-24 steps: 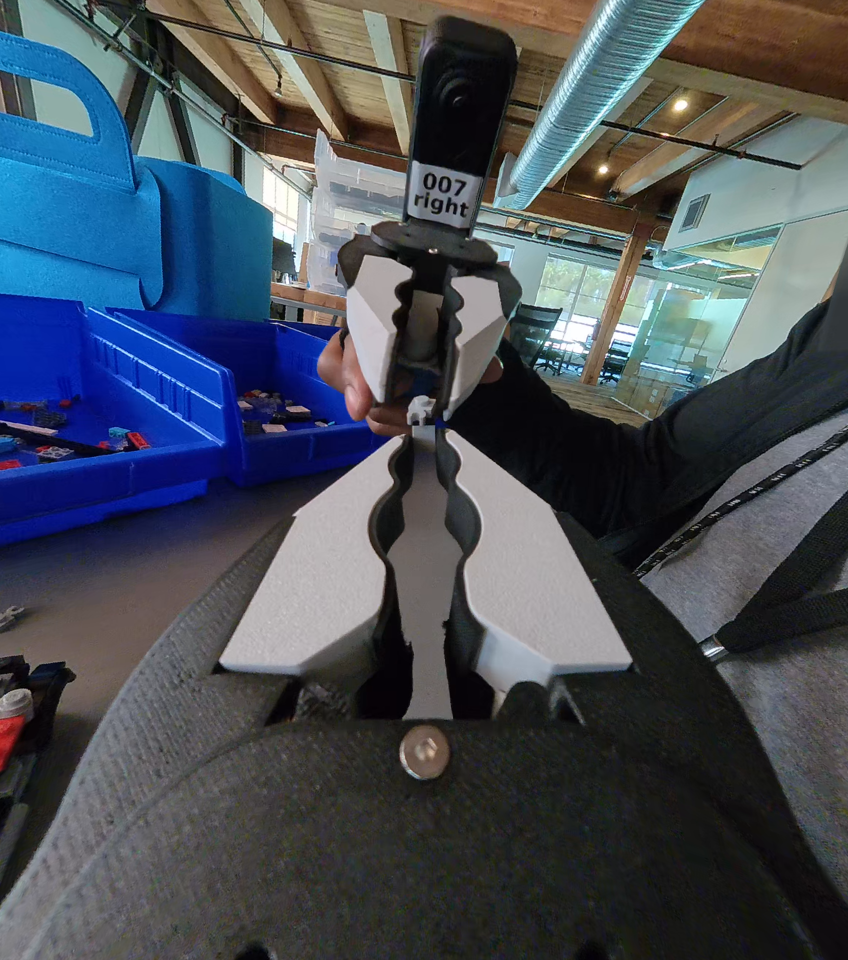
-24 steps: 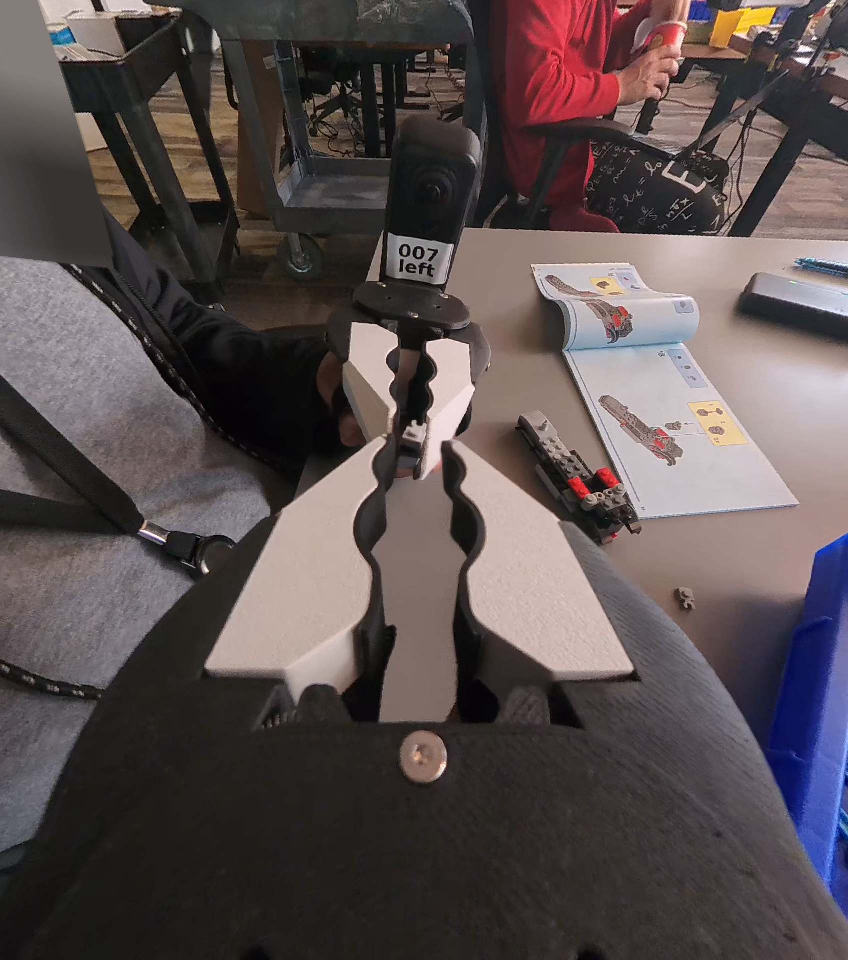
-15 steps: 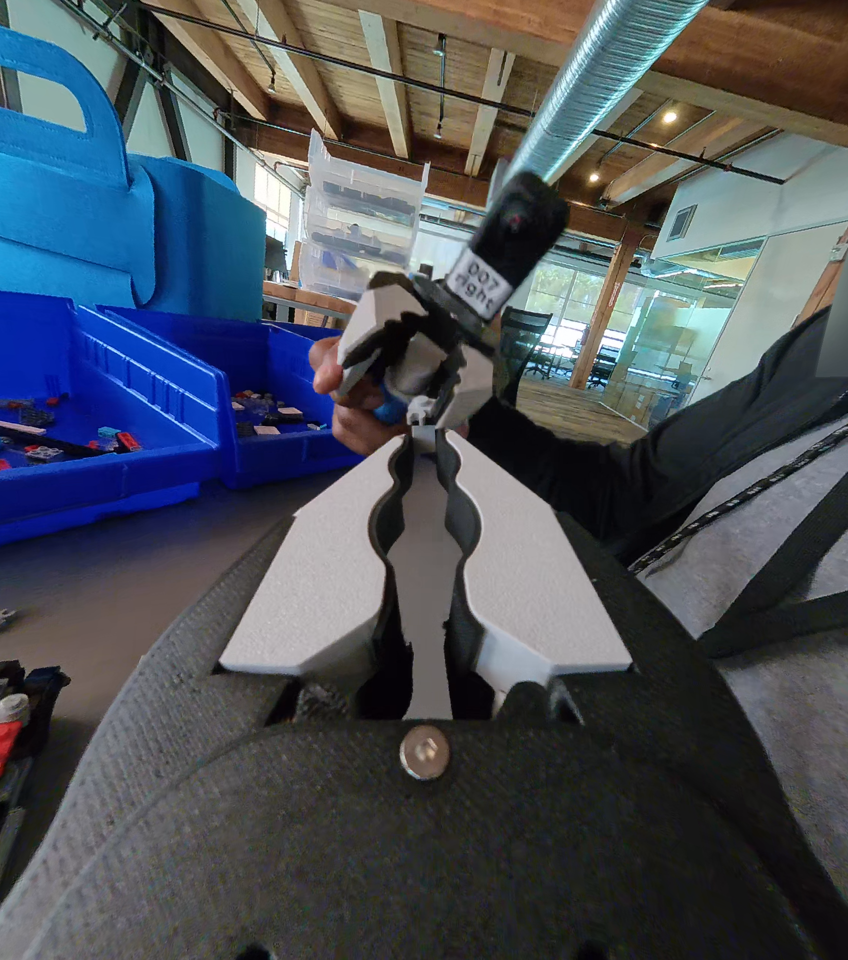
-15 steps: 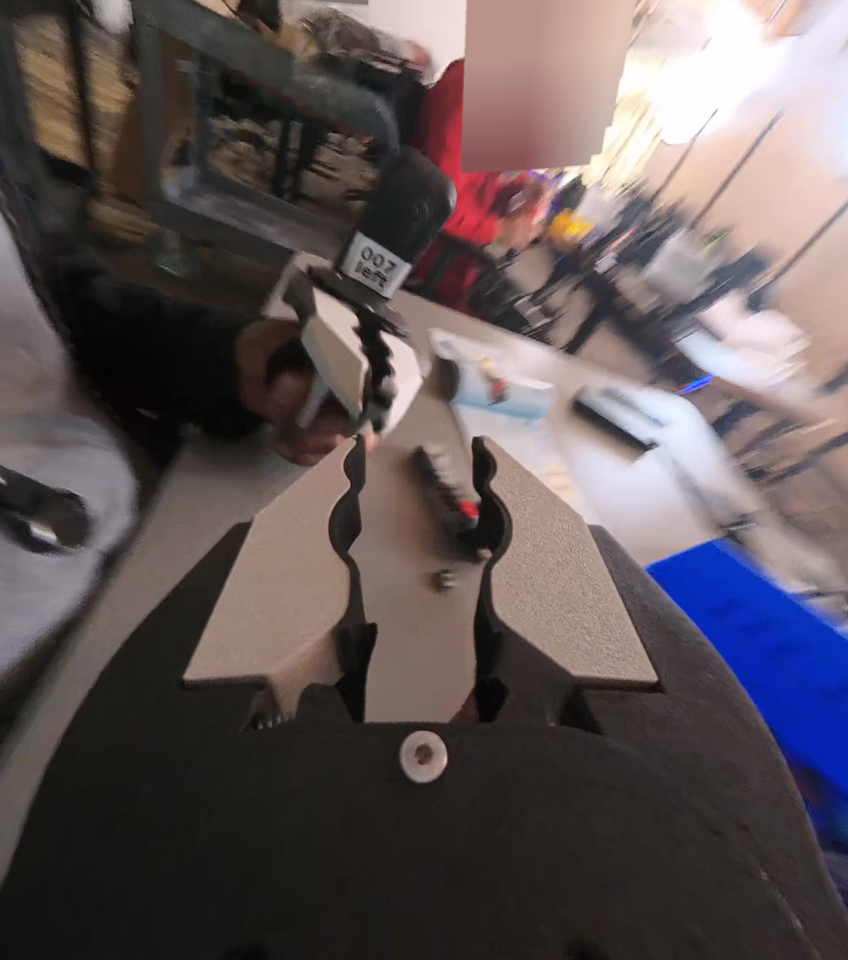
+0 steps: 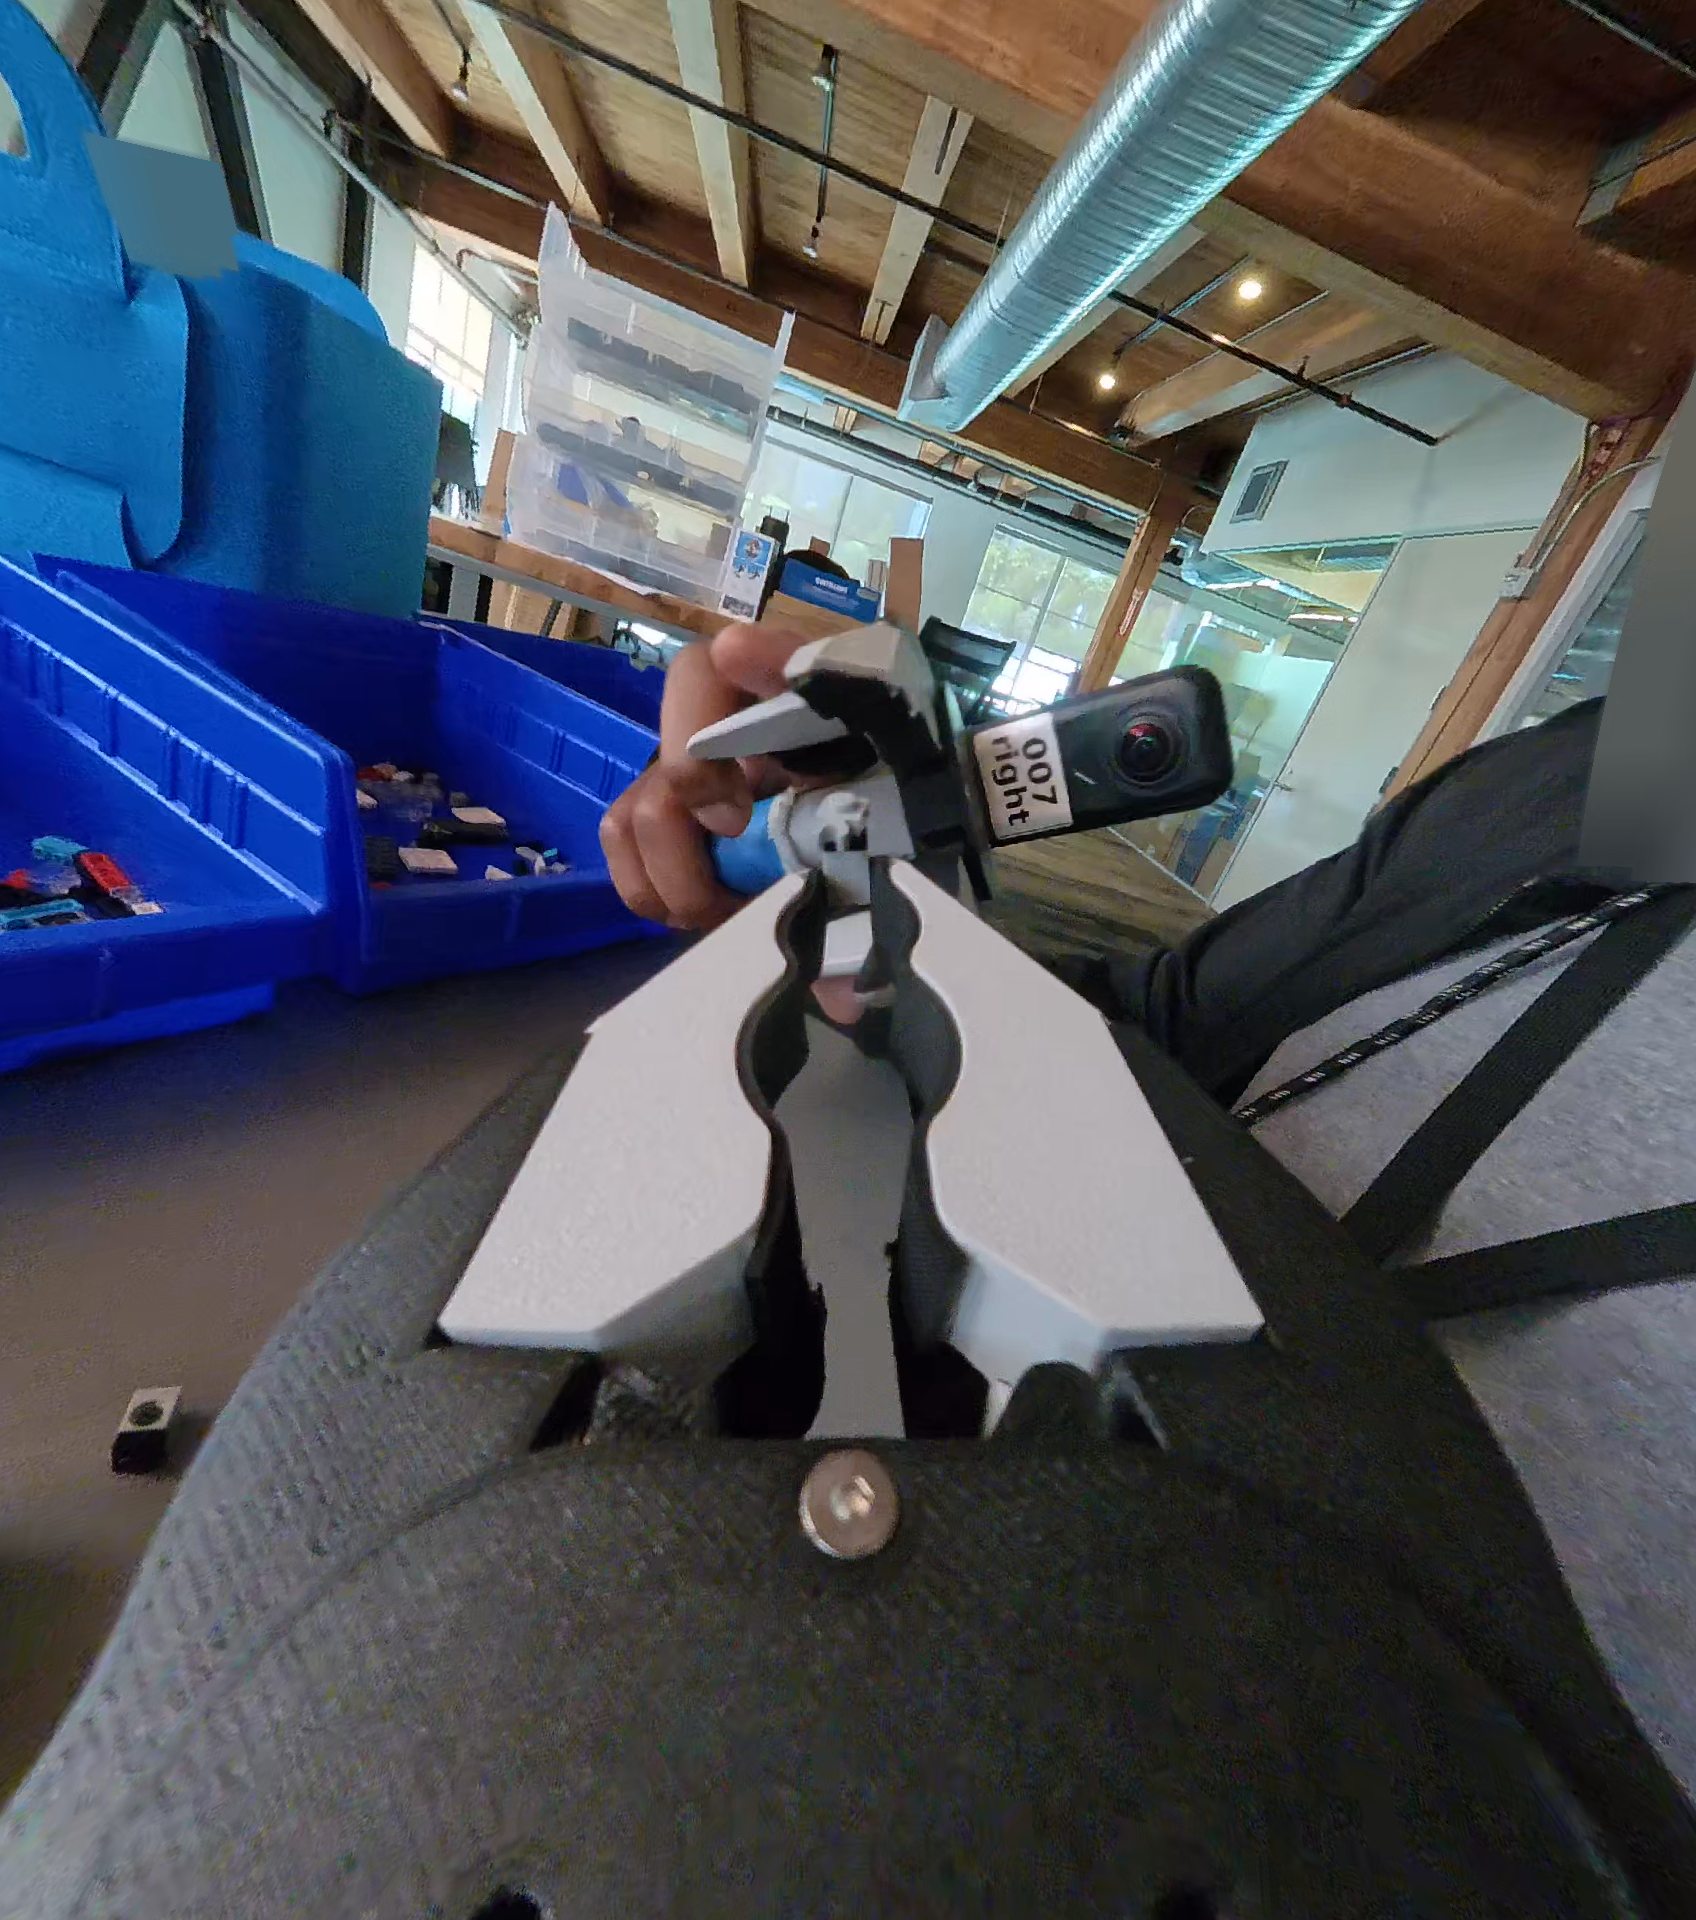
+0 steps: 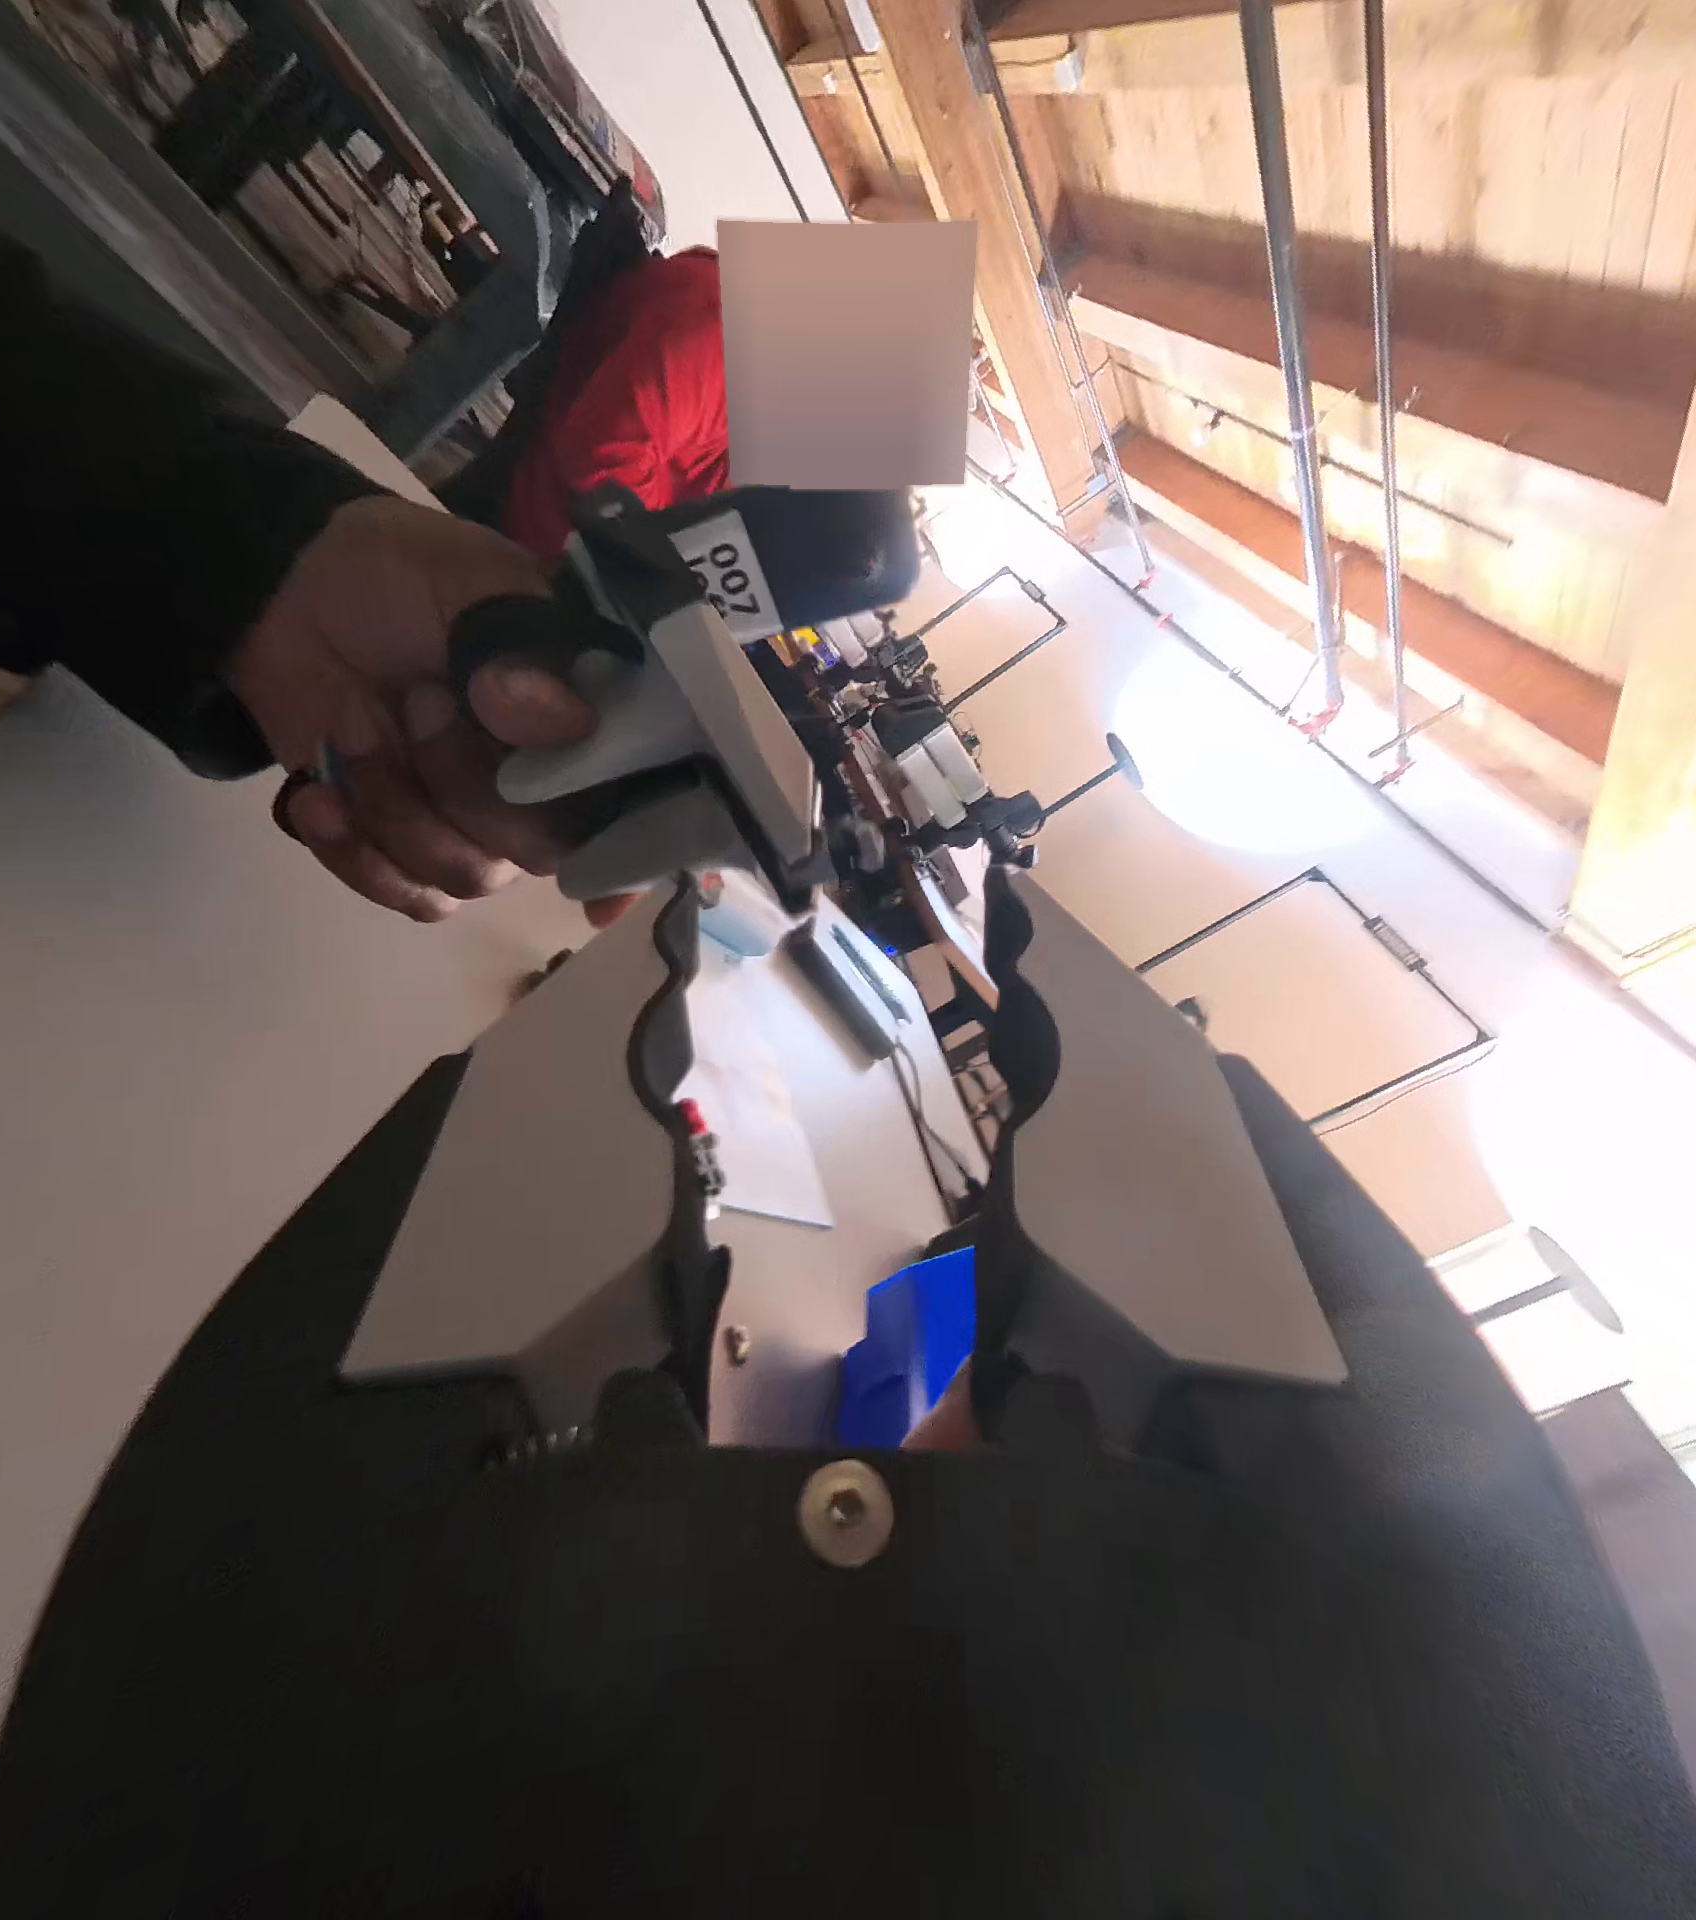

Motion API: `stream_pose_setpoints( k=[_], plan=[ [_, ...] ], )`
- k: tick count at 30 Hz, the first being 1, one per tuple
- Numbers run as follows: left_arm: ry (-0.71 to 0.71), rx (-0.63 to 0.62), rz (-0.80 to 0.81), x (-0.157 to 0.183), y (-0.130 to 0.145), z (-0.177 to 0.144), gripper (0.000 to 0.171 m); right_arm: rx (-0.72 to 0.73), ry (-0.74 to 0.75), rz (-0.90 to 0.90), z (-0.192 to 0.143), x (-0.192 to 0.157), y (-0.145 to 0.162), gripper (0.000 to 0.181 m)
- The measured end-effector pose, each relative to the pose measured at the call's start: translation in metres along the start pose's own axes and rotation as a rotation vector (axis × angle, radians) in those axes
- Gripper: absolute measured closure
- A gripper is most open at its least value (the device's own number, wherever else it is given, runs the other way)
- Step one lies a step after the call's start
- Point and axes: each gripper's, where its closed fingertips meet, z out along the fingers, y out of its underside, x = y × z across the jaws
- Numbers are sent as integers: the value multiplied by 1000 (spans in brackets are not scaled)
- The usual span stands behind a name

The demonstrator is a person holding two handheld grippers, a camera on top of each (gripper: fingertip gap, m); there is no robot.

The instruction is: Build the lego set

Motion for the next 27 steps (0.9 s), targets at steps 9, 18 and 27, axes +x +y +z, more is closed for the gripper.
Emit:
stream_pose_setpoints(
  k=[9,18,27],
  plan=[
    [15,-34,-37,0,7,2,163,-7,-78,-63,6,-11,-5,125],
    [48,-5,-66,4,4,-1,163,3,-67,-46,9,-10,-7,146],
    [85,43,-106,6,-1,-3,163,43,-40,47,7,-6,-9,153]
  ],
)
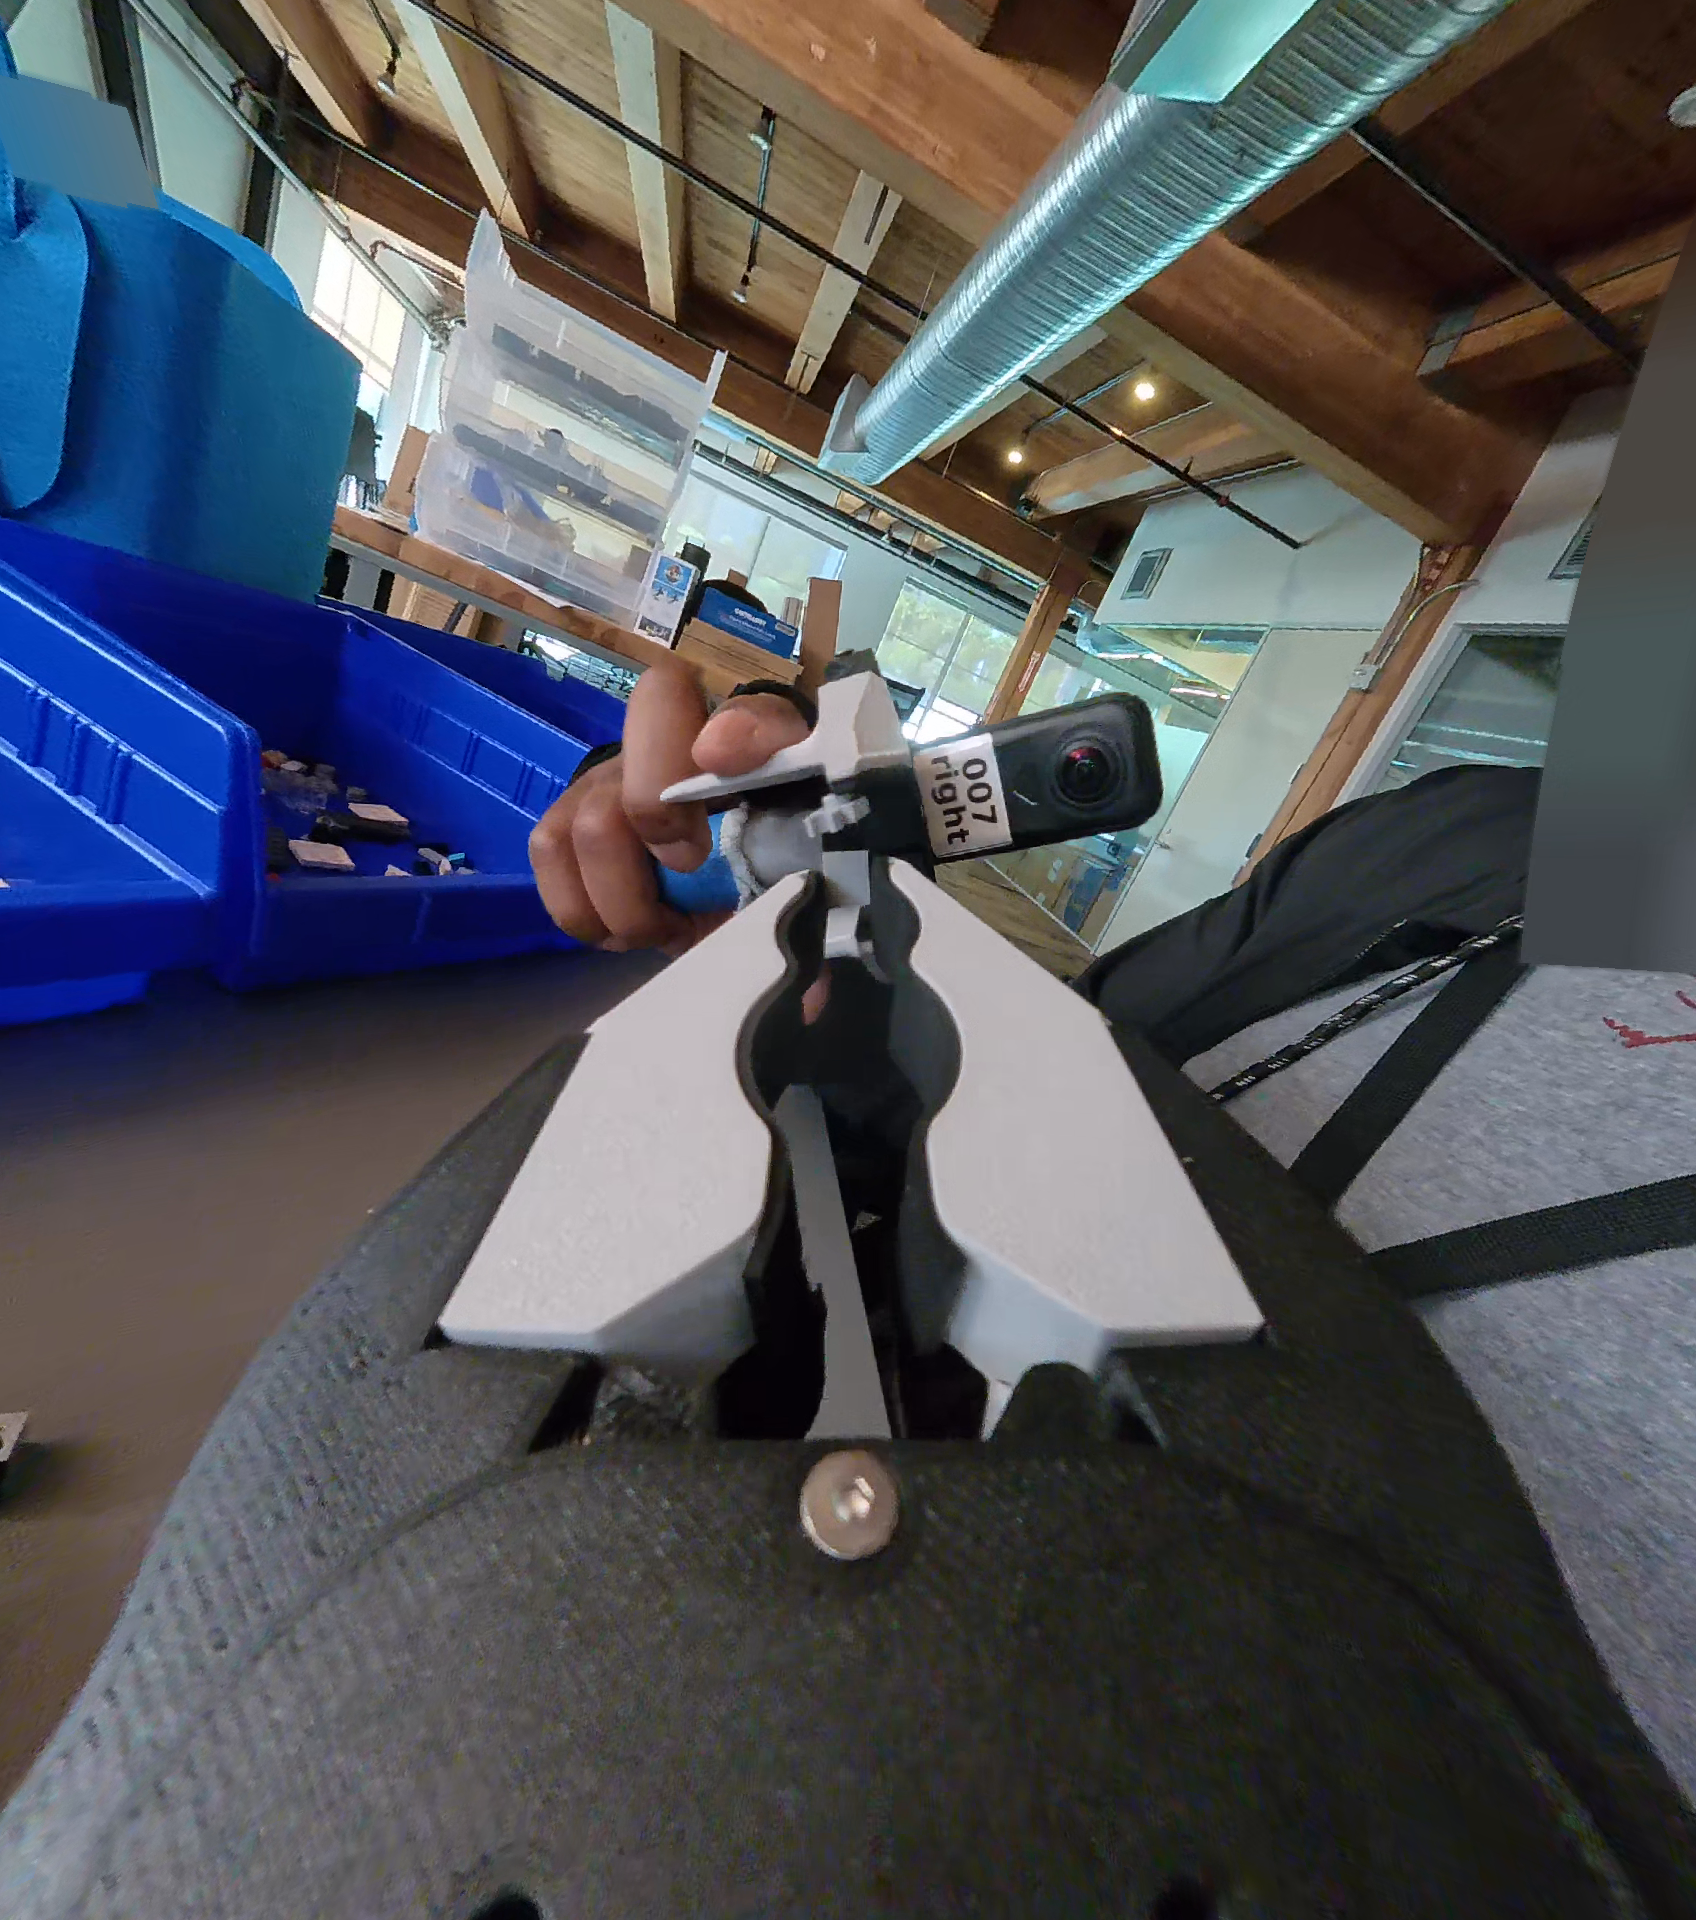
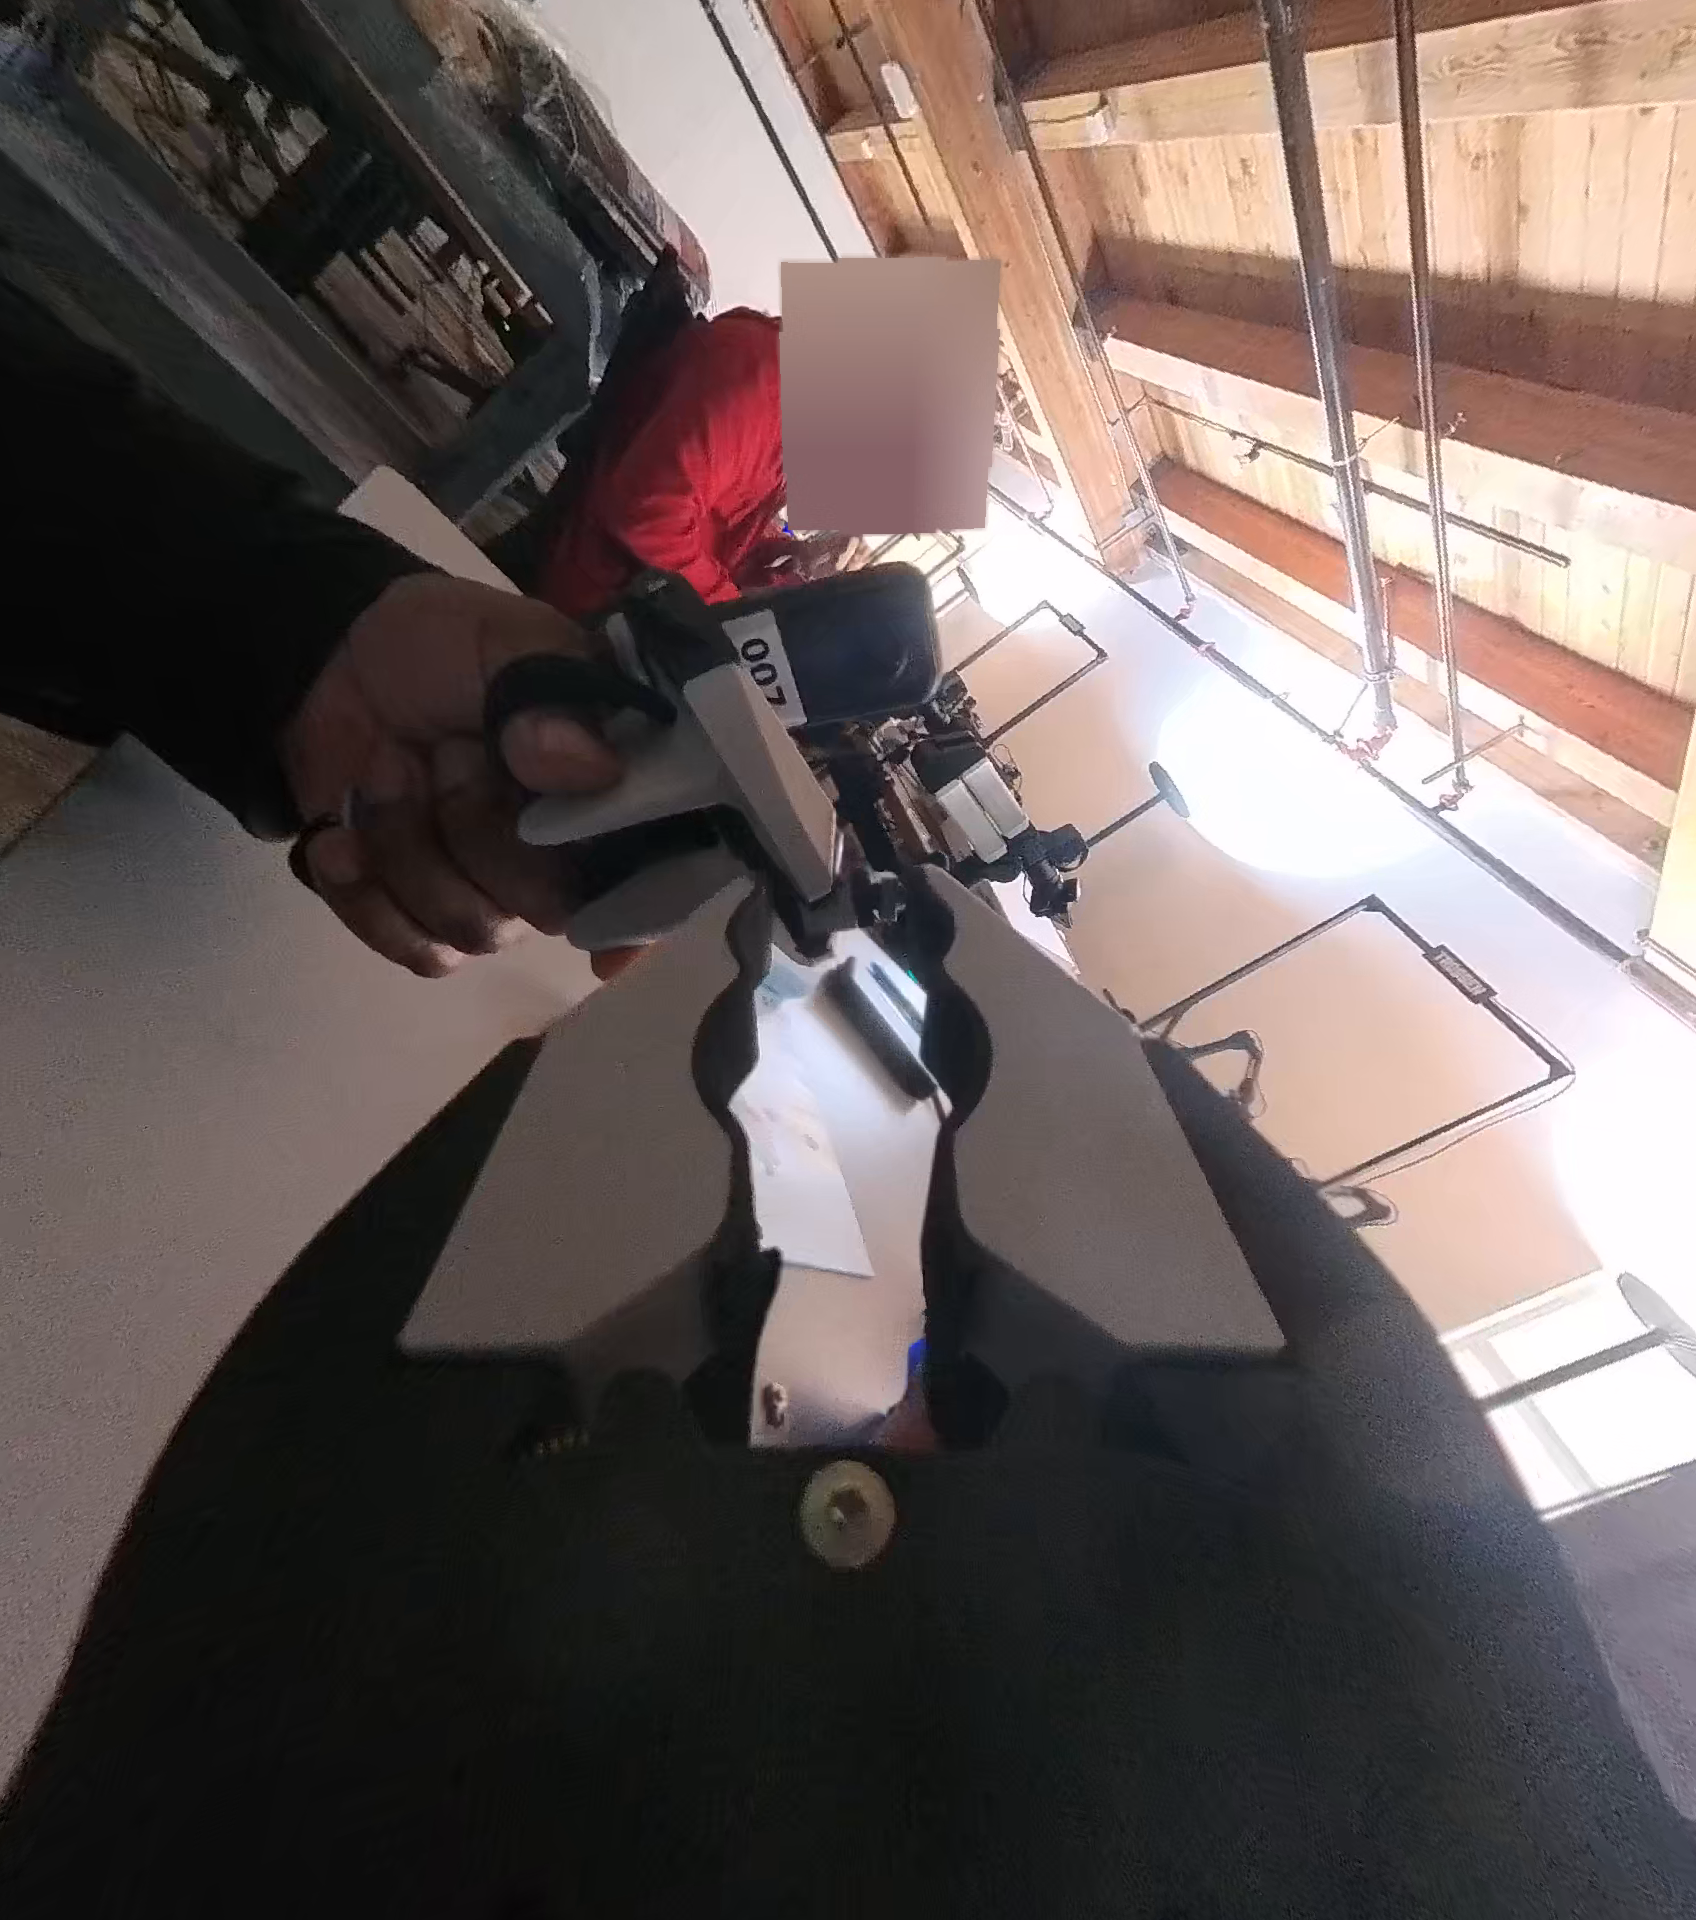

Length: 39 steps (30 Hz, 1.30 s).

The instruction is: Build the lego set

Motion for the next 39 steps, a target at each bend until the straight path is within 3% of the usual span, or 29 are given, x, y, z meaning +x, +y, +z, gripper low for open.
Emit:
stream_pose_setpoints(
  k=[22,39],
  plan=[
    [308,101,-417,20,-3,4,163,102,-17,127,-3,2,-14,157],
    [313,95,-536,17,1,6,163,74,-12,38,-5,-1,-10,159]
  ],
)
